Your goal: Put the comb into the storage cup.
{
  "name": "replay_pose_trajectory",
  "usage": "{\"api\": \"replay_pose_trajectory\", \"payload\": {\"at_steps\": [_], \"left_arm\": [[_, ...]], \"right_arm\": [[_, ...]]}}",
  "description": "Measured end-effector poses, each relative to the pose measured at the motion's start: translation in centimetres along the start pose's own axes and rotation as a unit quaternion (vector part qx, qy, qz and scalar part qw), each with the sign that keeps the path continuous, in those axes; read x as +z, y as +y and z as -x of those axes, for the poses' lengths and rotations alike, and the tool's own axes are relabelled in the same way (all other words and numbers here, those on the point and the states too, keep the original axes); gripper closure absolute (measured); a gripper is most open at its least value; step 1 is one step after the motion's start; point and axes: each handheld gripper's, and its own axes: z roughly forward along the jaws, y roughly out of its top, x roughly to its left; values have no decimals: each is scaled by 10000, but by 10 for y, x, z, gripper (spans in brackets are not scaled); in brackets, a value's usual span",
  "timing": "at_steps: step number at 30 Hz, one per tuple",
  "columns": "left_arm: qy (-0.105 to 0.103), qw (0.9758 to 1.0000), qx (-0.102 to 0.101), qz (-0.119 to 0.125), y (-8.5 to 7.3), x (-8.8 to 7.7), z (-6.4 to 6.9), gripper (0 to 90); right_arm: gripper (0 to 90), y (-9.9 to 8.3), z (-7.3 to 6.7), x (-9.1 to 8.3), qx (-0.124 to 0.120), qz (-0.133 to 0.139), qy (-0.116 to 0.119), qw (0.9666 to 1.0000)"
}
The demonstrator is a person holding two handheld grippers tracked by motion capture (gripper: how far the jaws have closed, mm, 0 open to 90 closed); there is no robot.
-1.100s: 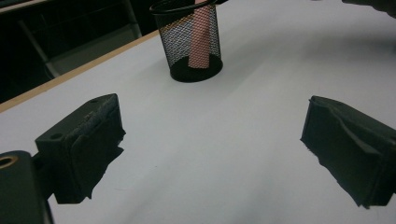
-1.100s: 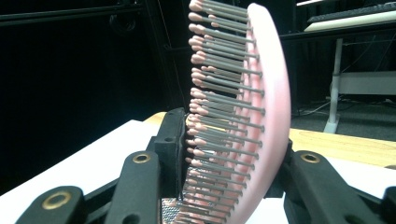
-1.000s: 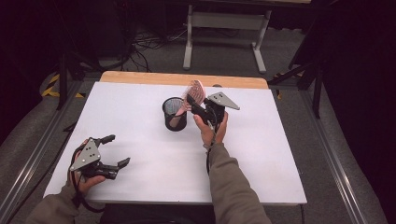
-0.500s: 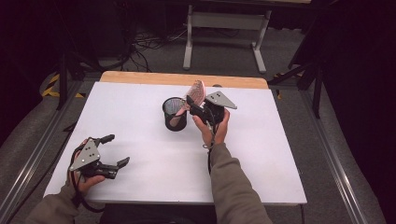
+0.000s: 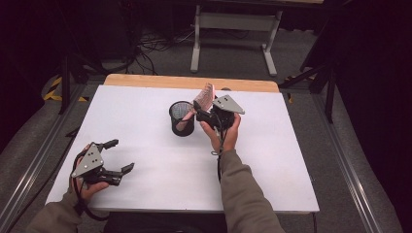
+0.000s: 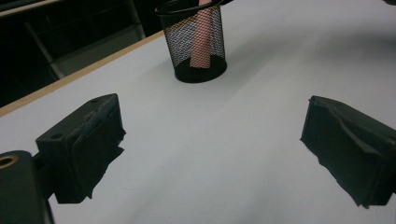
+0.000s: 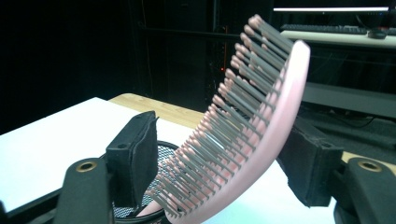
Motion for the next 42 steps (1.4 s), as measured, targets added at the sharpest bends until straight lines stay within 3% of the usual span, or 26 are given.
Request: {"api": "replay_pose_trajectory", "payload": {"at_steps": [7, 18, 36, 42], "left_arm": [[1, 10000, 20, -14, 0, 0, 0, 64], [-9, 10000, 22, -13, 0, 1, 1, 64], [8, 10000, 21, -4, 0, 2, 1, 64], [6, 10000, 32, -22, 0, 2, 2, 65]], "right_arm": [[286, 5, -2, -4, -262, -7, -24, 9997], [242, 10, -1, -11, -328, 165, -76, 9993], [76, 19, -5, -18, -597, 175, -112, 9980], [62, 22, -5, -21, -680, 184, -109, 9975]]}}
